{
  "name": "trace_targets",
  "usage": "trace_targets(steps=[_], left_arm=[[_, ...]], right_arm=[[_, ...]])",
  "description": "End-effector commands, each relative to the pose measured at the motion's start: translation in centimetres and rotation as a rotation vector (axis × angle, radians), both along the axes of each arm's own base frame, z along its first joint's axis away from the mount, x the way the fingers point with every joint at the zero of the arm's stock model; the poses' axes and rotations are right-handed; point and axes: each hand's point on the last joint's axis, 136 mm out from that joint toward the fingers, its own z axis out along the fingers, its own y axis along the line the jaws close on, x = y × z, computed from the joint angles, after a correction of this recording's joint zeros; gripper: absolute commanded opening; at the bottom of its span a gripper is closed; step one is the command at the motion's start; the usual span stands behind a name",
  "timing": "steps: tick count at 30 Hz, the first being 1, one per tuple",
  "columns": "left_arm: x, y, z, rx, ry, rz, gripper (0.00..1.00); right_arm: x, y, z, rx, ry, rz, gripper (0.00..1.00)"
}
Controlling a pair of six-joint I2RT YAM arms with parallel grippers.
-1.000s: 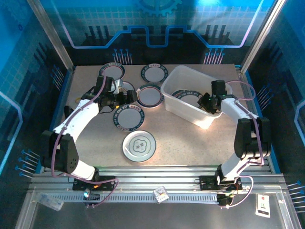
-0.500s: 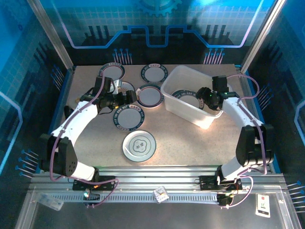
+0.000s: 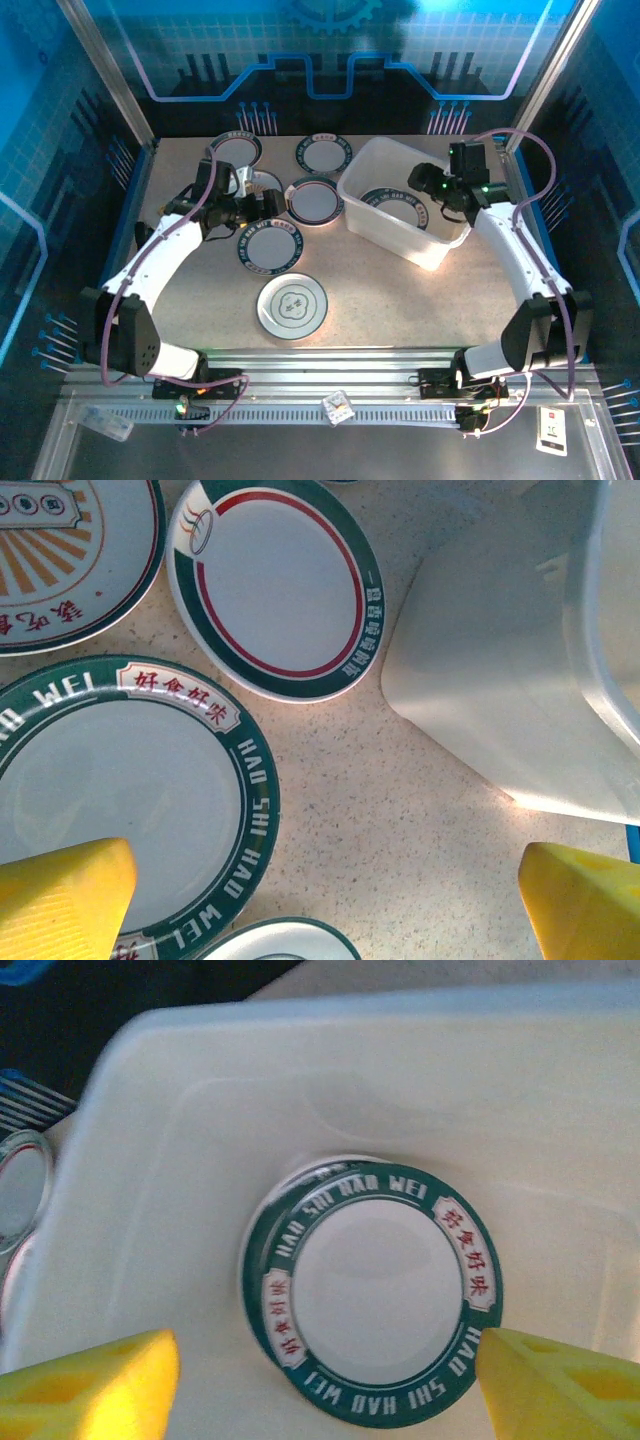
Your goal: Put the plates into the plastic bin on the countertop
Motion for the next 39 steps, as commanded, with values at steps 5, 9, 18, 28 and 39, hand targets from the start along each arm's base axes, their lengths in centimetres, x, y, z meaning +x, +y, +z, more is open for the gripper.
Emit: trace_targets(steps=[5, 9, 18, 28, 39], left_arm=[[-2.4, 1.8, -1.5, 0.015, 0.094, 0.053, 0.99], [-3.3, 2.7, -2.5, 0.004, 0.141, 0.092, 0.99], [-5.8, 4.2, -4.7, -0.011, 0.237, 0.166, 0.99], [-7.6, 4.0, -5.9, -0.048, 0.285, 0.162, 0.99], [-8.3, 4.0, -5.6, -0.047, 0.265, 0.145, 0.99]], right_arm=[[-4.3, 6.3, 5.5, -0.046, -0.039, 0.35, 0.75], [-6.4, 11.5, 5.4, 0.01, 0.017, 0.542, 0.72], [-9.8, 20.9, 0.3, 0.031, 0.135, 0.802, 0.59], [-12.9, 25.9, -9.0, -0.015, 0.344, 0.923, 0.54], [-14.8, 27.3, -15.3, -0.103, 0.498, 1.002, 0.51]])
